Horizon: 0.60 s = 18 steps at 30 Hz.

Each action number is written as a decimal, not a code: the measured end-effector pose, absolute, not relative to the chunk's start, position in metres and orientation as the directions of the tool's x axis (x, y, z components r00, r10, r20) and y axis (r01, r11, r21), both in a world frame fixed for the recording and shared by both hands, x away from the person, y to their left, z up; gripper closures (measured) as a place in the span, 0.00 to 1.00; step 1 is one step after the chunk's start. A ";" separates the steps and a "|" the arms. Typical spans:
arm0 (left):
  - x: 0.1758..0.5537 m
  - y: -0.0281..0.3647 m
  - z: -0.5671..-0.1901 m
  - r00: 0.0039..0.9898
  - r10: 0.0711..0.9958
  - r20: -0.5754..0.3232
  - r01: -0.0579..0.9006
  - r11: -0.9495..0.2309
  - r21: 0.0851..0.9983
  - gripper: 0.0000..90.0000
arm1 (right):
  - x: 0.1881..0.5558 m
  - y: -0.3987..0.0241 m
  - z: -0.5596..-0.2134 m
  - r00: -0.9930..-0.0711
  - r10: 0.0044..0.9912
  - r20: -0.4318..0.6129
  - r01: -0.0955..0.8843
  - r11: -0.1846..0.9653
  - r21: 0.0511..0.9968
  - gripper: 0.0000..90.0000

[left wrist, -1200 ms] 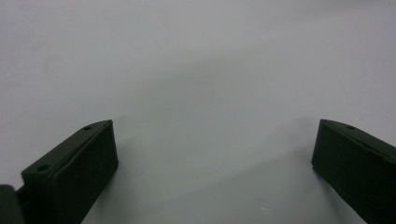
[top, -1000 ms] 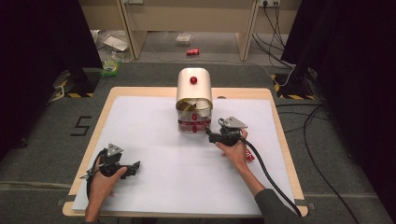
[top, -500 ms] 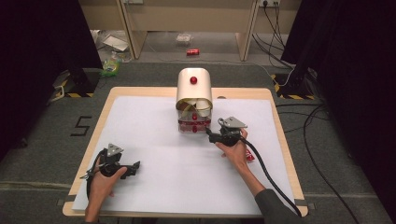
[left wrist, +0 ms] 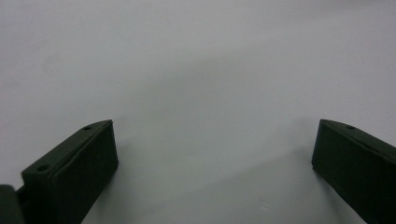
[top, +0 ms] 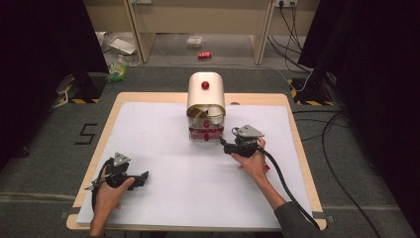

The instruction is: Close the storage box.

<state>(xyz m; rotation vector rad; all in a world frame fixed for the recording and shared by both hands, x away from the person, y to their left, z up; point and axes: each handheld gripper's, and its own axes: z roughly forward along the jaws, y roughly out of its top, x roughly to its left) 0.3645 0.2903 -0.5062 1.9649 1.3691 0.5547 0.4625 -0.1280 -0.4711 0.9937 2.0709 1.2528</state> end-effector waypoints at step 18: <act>0.365 0.290 -0.506 0.358 0.933 -0.031 0.649 -0.225 0.727 0.00 | 0.447 -0.155 -0.460 -0.562 0.827 -0.036 0.342 0.272 0.900 0.30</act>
